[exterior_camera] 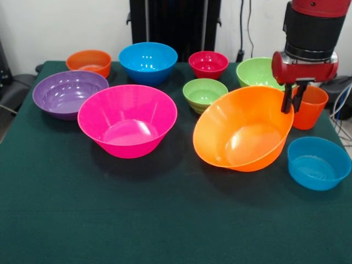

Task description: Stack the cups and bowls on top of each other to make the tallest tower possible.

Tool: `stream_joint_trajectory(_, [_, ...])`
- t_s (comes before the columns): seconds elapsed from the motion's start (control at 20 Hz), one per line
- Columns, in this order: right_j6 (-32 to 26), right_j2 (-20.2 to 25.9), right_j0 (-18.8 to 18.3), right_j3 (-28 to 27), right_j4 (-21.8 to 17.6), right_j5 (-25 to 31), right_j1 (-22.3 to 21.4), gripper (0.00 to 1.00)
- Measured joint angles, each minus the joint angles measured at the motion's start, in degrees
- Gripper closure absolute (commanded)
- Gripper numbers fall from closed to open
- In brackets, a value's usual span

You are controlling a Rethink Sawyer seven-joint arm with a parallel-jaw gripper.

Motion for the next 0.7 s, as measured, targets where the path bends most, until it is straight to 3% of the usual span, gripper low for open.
stream_joint_trajectory(0.7, [0.0,5.2,-5.9,-6.6,-0.1,7.2,0.5,1.00])
